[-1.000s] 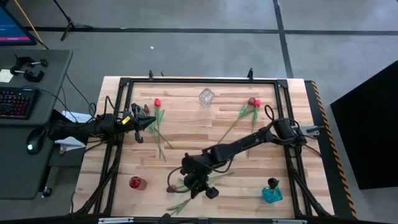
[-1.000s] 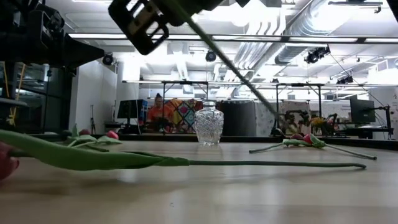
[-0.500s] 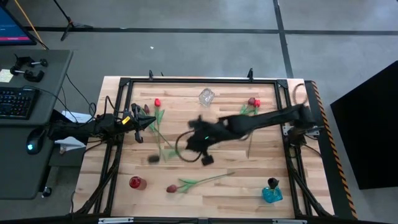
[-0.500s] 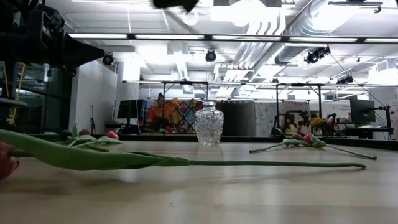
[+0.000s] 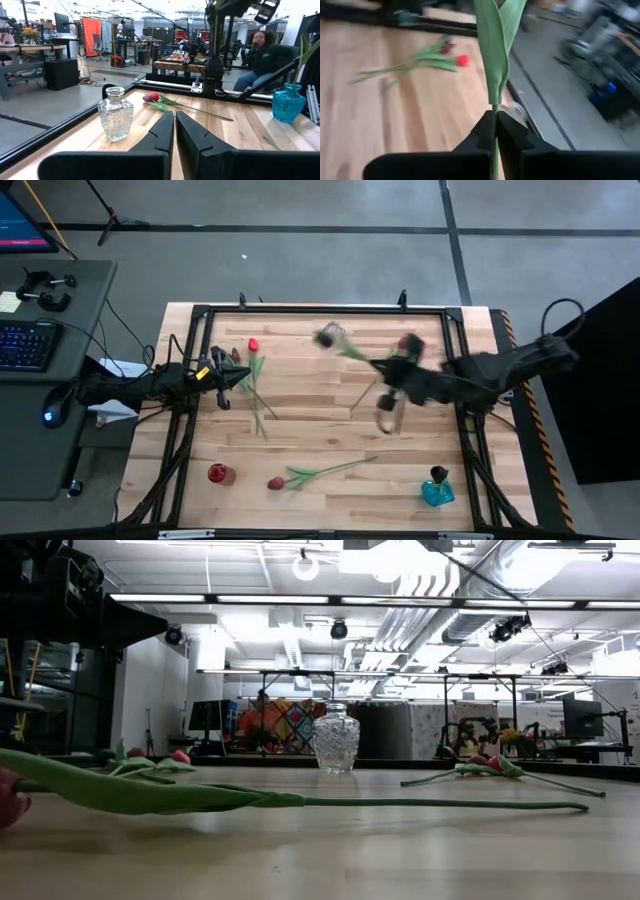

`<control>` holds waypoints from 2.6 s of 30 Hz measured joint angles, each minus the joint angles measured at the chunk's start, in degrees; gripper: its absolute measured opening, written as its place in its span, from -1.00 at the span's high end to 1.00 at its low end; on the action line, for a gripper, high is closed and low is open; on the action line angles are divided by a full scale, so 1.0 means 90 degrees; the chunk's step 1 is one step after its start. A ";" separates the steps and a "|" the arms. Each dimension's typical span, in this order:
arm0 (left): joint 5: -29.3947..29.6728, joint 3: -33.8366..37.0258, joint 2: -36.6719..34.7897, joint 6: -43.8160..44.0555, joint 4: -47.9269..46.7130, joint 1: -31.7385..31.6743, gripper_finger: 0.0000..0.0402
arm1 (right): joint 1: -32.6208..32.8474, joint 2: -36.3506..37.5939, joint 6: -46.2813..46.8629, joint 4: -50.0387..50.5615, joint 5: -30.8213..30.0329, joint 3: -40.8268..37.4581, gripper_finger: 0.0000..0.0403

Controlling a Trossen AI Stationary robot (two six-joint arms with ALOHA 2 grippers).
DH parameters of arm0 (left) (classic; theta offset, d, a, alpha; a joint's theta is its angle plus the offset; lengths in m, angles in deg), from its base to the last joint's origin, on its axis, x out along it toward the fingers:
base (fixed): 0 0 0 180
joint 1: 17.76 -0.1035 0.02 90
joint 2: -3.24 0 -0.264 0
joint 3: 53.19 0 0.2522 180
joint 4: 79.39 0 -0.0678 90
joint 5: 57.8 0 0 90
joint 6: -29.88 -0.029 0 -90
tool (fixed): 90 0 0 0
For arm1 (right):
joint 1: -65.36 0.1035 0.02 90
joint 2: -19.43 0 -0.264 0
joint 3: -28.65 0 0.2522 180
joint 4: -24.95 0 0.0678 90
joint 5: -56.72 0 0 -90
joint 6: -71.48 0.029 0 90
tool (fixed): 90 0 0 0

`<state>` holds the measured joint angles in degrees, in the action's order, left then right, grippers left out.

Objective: Sort flowers into vase by color
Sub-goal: Put the bottom black flower into the blue vase

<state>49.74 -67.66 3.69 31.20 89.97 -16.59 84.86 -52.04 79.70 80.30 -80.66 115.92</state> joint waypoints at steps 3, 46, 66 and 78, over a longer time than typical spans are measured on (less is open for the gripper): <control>-0.0002 0.0000 0.0002 0.0000 -0.0001 0.0000 0.96 | 0.0707 0.0844 0.1228 -0.0004 -0.1194 -0.0797 1.00; -0.0001 -0.0001 0.0002 0.0000 -0.0001 -0.0001 0.96 | 0.9254 0.0490 -0.1737 -0.4876 -0.4970 -0.1522 1.00; -0.0046 -0.0005 0.0018 0.0001 -0.0013 -0.0002 0.96 | 0.8754 -0.0161 0.2317 -0.1395 -0.4457 -0.1534 1.00; -0.0051 -0.0005 0.0044 0.0002 -0.0007 0.0000 0.96 | 0.9030 0.0198 0.2031 -0.1330 -0.4677 -0.1524 1.00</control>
<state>49.28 -67.70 4.08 31.22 89.90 -16.59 166.14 -50.25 97.98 68.34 -122.76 102.20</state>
